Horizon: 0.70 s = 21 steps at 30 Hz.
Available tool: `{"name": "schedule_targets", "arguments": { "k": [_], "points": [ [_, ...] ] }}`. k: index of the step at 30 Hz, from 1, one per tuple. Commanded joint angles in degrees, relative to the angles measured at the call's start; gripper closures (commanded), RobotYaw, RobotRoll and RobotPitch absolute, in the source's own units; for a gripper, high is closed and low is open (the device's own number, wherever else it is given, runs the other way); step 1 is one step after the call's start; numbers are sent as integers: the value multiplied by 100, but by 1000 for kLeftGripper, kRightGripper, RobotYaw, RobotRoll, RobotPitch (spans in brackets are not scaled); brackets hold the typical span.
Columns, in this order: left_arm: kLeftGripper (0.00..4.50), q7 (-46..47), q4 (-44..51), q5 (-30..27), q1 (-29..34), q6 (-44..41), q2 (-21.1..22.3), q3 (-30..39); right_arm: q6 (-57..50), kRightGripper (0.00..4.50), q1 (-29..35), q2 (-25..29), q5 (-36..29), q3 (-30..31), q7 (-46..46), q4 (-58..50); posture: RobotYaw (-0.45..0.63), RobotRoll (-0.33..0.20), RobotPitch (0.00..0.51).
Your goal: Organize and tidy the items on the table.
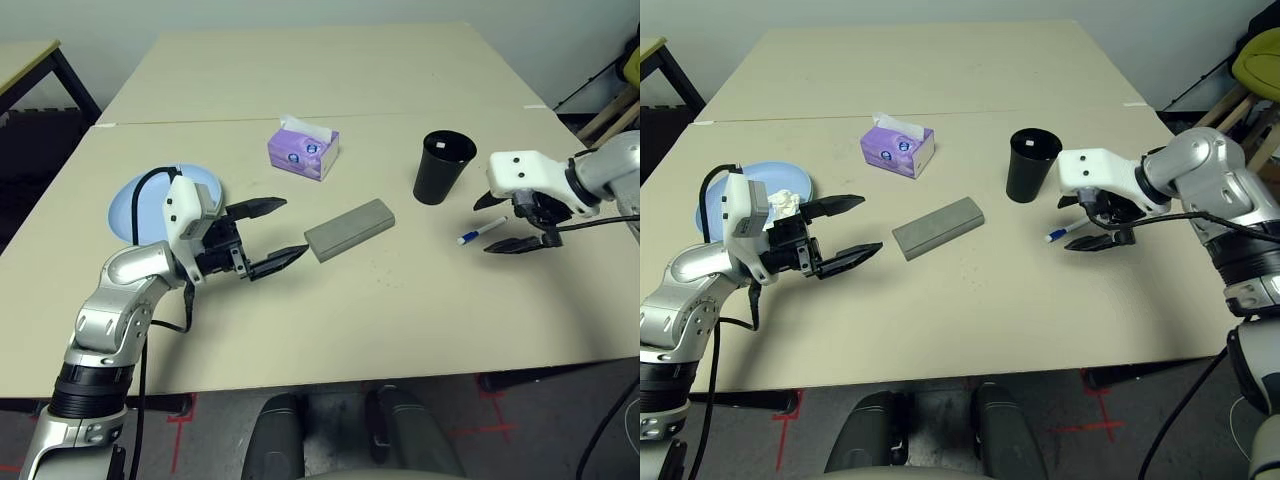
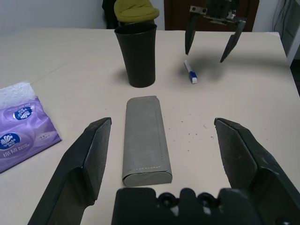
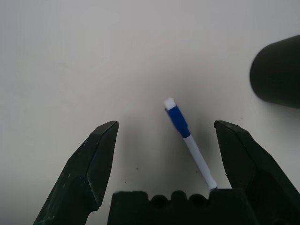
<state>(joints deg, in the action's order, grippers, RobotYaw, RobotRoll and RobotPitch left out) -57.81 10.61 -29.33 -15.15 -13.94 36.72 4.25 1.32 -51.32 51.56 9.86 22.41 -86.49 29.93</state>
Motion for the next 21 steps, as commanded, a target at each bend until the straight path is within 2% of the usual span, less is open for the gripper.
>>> {"name": "schedule_targets", "arguments": {
  "k": [1,9,21],
  "points": [
    [0,8,66,-28,18,16,3,70,395,8,-144,-91,289,153,-18,382,50,0,101],
    [0,126,126,-67,5,-27,-27,105,1175,8,-460,-313,831,391,46,1233,59,0,98],
    [0,297,396,-94,107,-160,-22,108,2366,8,-1170,-1029,1851,995,444,2658,90,0,100]
  ]
}}
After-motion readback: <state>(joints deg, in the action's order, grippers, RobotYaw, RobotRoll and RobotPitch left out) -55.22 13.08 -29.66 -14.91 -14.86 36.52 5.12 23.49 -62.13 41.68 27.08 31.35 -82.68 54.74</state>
